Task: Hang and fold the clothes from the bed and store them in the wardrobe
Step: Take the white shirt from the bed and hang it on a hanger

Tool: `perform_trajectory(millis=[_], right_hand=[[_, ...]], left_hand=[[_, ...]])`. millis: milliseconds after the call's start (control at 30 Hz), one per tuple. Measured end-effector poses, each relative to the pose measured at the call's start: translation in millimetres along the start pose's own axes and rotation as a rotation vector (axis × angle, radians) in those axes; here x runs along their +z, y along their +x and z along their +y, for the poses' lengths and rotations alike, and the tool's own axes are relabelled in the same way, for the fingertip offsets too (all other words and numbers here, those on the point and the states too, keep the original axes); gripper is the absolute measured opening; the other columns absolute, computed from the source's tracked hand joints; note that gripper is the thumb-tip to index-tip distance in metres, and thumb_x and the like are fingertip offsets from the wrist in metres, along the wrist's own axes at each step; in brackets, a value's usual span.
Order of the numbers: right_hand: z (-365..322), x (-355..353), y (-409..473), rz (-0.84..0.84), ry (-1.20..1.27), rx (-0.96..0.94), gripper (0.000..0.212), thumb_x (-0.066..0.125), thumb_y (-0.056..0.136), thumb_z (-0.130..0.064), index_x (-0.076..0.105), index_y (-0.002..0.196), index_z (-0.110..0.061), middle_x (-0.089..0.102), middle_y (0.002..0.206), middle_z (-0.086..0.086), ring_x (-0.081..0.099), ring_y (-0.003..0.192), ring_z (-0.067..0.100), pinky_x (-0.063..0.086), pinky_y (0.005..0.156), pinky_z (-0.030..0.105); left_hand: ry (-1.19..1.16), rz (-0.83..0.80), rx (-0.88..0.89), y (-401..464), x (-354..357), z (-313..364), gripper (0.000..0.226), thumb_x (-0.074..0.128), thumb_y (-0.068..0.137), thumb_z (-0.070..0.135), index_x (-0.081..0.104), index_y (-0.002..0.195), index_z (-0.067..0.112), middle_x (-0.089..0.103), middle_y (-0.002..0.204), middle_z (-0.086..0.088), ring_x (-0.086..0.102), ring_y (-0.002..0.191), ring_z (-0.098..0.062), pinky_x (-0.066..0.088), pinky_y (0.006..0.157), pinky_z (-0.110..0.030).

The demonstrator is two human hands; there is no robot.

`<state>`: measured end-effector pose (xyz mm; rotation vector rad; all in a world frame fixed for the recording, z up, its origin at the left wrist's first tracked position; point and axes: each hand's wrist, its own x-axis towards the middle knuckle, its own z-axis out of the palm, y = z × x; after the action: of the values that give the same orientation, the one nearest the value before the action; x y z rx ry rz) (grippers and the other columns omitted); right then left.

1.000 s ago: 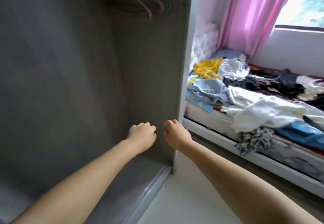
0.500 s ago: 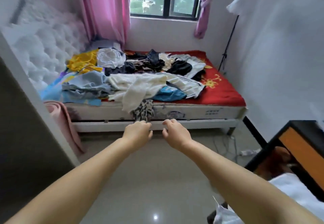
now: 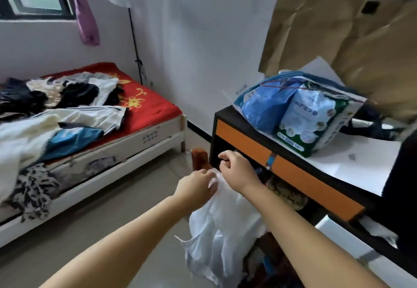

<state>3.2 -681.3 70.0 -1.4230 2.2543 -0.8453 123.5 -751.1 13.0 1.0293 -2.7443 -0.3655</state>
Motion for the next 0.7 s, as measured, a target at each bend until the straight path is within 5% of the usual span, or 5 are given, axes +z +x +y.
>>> perform_trajectory(millis=[200, 333, 433, 533, 700], right_hand=[[61, -7, -36, -0.175, -0.054, 0.304, 0.037, 0.042, 0.1, -0.034, 0.055, 0.124, -0.011, 0.056, 0.126, 0.01, 0.053, 0.112, 0.027, 0.04, 0.088, 0.034], [65, 10, -48, -0.068, -0.066, 0.346, 0.034, 0.04, 0.101, -0.03, 0.061, 0.09, -0.005, 0.064, 0.094, 0.013, 0.054, 0.085, 0.027, 0.039, 0.068, 0.036], [57, 6, -46, 0.096, -0.049, 0.248, 0.037, 0.043, 0.101, -0.021, 0.045, 0.064, -0.015, 0.052, 0.067, 0.001, 0.05, 0.074, 0.024, 0.033, 0.057, 0.032], [29, -3, -43, 0.224, 0.186, 0.121, 0.038, 0.047, 0.101, -0.018, 0.046, 0.063, -0.023, 0.049, 0.061, -0.008, 0.047, 0.061, 0.008, 0.037, 0.051, 0.011], [-36, -16, -36, 0.114, 0.717, -0.045, 0.029, 0.049, 0.101, -0.031, 0.068, 0.093, -0.01, 0.066, 0.082, 0.014, 0.062, 0.077, 0.014, 0.054, 0.072, 0.027]], left_hand=[[-0.503, -0.132, -0.167, 1, 32, 33, 0.07, 0.055, 0.094, 0.044, 0.02, 0.152, 0.025, 0.04, 0.147, -0.009, 0.048, 0.127, -0.028, 0.042, 0.097, -0.035], [-0.714, -0.137, -0.258, -10, 39, 48, 0.072, 0.054, 0.096, 0.027, 0.011, 0.154, 0.023, 0.063, 0.114, -0.01, 0.062, 0.098, -0.022, 0.042, 0.079, -0.019], [-0.752, -0.17, -0.242, -17, 31, 46, 0.043, 0.046, 0.096, 0.019, 0.041, 0.139, 0.023, 0.051, 0.073, 0.007, 0.049, 0.063, -0.007, 0.041, 0.059, -0.019], [-0.91, -0.056, -0.237, -22, 2, 36, 0.02, 0.044, 0.095, 0.018, 0.048, 0.077, 0.012, 0.042, 0.065, 0.0, 0.04, 0.06, -0.015, 0.035, 0.056, -0.031], [-1.59, 0.007, -0.363, -30, -61, 1, 0.037, 0.044, 0.1, 0.043, 0.068, 0.109, 0.016, 0.074, 0.1, -0.004, 0.071, 0.09, -0.018, 0.055, 0.074, -0.029]])
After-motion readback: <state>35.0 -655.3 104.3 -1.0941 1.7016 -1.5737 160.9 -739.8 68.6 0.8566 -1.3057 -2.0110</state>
